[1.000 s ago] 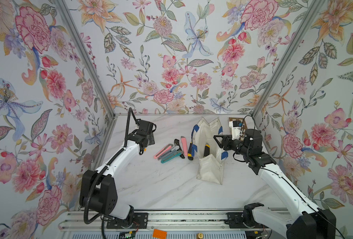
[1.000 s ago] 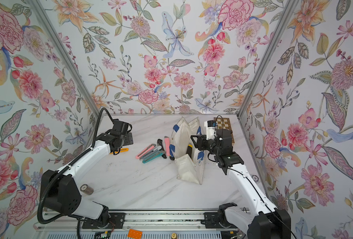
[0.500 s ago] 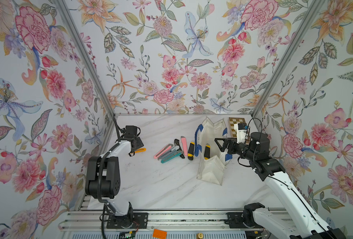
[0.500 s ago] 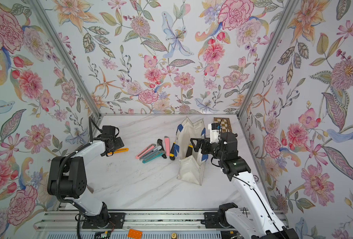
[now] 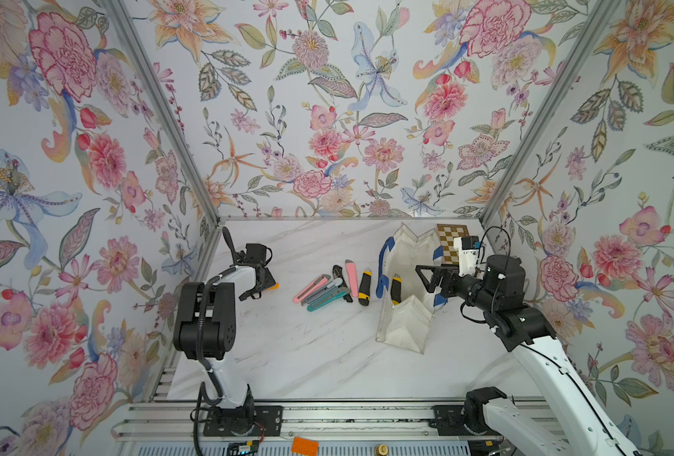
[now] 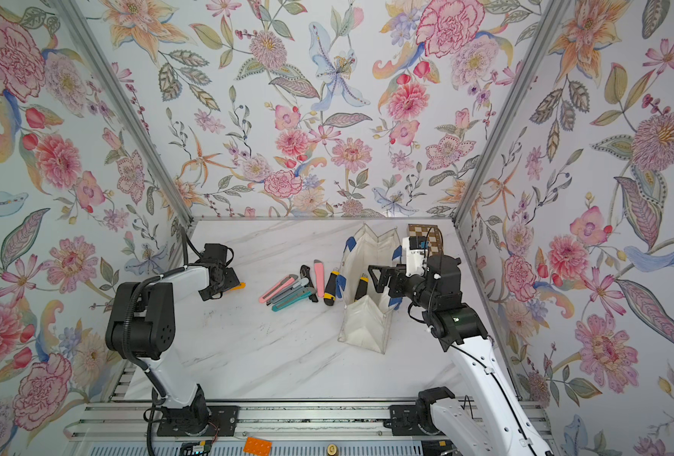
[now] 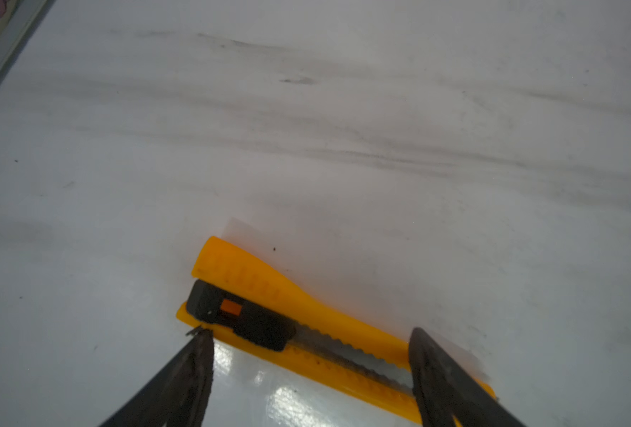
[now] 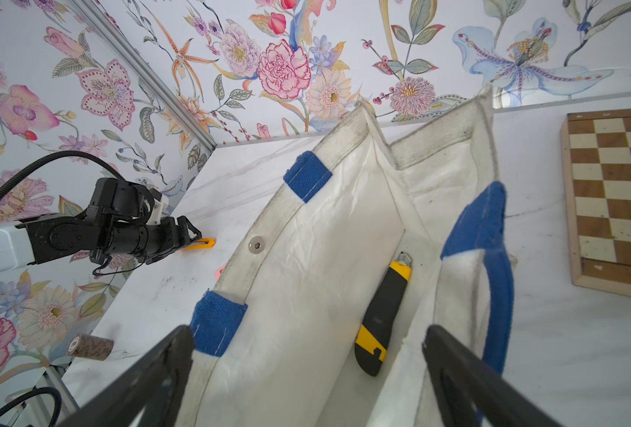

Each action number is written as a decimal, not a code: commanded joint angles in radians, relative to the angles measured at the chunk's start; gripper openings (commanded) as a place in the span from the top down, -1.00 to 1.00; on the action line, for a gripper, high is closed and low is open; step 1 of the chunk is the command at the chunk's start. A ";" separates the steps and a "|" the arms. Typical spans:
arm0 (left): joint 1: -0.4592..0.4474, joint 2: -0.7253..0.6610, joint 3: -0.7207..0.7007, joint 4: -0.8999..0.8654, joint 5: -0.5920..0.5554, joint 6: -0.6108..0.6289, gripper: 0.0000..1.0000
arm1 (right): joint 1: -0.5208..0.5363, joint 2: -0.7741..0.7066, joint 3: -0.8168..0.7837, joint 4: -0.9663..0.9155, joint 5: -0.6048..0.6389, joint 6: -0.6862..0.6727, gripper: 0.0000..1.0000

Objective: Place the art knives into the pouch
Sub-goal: Pick up the utility knife at the center of the board.

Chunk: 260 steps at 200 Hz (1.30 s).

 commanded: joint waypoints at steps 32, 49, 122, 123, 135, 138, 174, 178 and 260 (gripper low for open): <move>0.011 0.054 0.051 -0.023 -0.047 0.002 -0.54 | -0.026 -0.008 -0.007 -0.025 0.011 0.000 -0.98; 0.012 0.075 0.070 -0.036 -0.068 0.011 -0.43 | -0.036 -0.007 -0.008 -0.025 0.012 0.003 -0.98; 0.012 0.158 0.170 -0.059 -0.057 0.079 -0.01 | -0.057 0.001 -0.018 -0.025 0.003 0.024 -0.98; 0.012 0.159 0.172 -0.059 -0.057 0.080 -0.01 | -0.057 0.002 -0.018 -0.026 0.003 0.025 -0.98; 0.012 0.170 0.184 -0.065 -0.057 0.084 0.06 | -0.059 0.002 -0.022 -0.024 0.002 0.027 -0.98; 0.012 0.172 0.185 -0.065 -0.057 0.085 0.08 | -0.059 0.002 -0.022 -0.024 0.002 0.029 -0.98; 0.013 0.171 0.172 -0.050 -0.030 0.094 0.33 | -0.065 0.007 -0.022 -0.024 0.000 0.040 -0.98; 0.013 0.169 0.168 -0.048 -0.028 0.094 0.34 | -0.065 0.007 -0.021 -0.023 -0.002 0.041 -0.98; -0.025 0.083 0.122 -0.019 0.062 0.125 0.63 | -0.071 0.027 -0.027 -0.019 -0.029 0.071 -0.98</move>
